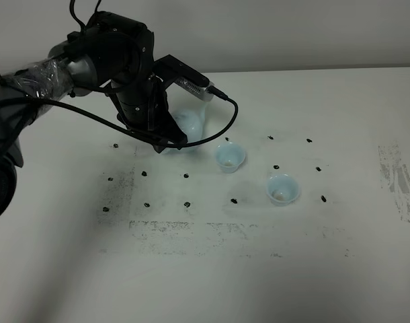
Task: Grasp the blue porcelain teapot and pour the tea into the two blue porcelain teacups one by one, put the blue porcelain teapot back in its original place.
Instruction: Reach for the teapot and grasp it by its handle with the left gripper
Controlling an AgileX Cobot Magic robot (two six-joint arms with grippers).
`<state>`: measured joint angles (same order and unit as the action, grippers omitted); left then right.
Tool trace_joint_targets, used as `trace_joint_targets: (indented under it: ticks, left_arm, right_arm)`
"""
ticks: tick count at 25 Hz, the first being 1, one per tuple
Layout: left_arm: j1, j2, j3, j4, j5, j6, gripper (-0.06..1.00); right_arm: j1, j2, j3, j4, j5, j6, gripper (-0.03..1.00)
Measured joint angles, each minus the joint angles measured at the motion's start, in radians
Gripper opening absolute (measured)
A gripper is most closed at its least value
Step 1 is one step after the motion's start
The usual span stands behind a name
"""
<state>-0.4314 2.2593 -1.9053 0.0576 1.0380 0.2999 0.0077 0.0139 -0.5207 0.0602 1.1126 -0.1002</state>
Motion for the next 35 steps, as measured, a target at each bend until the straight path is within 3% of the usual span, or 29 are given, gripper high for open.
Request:
trace_joint_targets:
  ticks: [13, 35]
  left_arm:
    - [0.0, 0.019, 0.0, 0.002, 0.011, -0.004, 0.4]
    - [0.0, 0.019, 0.0, 0.002, -0.06, -0.015, 0.4]
  right_arm:
    - [0.0, 0.0, 0.0, 0.0, 0.0, 0.0, 0.56]
    - [0.0, 0.0, 0.0, 0.0, 0.0, 0.0, 0.56]
